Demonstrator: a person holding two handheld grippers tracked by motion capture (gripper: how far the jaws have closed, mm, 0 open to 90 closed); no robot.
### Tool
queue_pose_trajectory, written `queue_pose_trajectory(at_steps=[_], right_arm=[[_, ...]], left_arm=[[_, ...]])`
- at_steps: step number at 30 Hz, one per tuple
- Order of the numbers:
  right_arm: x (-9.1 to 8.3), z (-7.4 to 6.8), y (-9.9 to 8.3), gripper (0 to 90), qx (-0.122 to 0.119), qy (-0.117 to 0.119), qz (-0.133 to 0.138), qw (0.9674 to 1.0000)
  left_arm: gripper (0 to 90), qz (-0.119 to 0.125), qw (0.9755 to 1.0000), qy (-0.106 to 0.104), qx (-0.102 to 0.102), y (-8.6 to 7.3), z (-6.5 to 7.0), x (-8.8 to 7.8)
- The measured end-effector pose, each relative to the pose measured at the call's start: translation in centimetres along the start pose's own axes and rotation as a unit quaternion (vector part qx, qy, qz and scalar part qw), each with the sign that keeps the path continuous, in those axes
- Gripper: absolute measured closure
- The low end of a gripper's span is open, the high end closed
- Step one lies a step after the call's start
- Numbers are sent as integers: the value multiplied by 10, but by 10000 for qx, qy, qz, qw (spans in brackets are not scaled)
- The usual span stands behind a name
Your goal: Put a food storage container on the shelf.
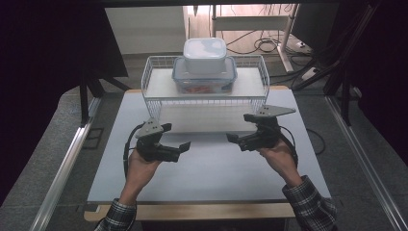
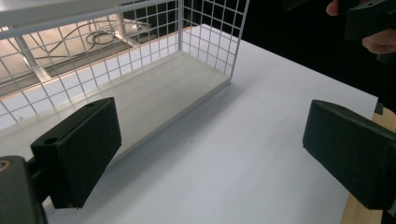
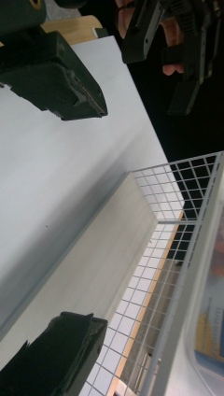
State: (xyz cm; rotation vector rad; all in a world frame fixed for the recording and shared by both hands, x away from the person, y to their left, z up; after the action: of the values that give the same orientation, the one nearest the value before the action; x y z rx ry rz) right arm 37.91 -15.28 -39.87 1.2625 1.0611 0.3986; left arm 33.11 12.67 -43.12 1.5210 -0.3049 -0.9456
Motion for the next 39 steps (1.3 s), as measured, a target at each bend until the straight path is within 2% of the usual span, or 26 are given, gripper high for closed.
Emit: queue_pose_trajectory(at_steps=[13,18,31,39], right_arm=[[-8,-3,-15,4,2,3,-31,10000],[-13,0,-21,4,101,-11,10,9999],[-20,2,-34,1,75,-198,-126,9997],[-21,-1,-45,1,40,-185,-216,9996]], left_arm=[[40,-145,9999,3,-94,-19,4,2],[40,-147,9998,55,-100,-24,5,-2],[41,-231,9995,135,-161,-41,3,-6],[41,-233,9992,164,-268,-53,3,-10]])
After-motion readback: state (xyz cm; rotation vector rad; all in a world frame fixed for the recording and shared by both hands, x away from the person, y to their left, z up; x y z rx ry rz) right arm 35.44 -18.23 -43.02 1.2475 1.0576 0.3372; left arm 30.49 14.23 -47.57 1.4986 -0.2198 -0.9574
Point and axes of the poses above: each handheld gripper's, and its own axes: x roughly forward along the jaws, y roughly out of its top, z roughly to its right, the point moved 4 cm from there along x, roughly forward along the jaws, and after that the axes turned 1 degree about z, right-handed, at the moved point
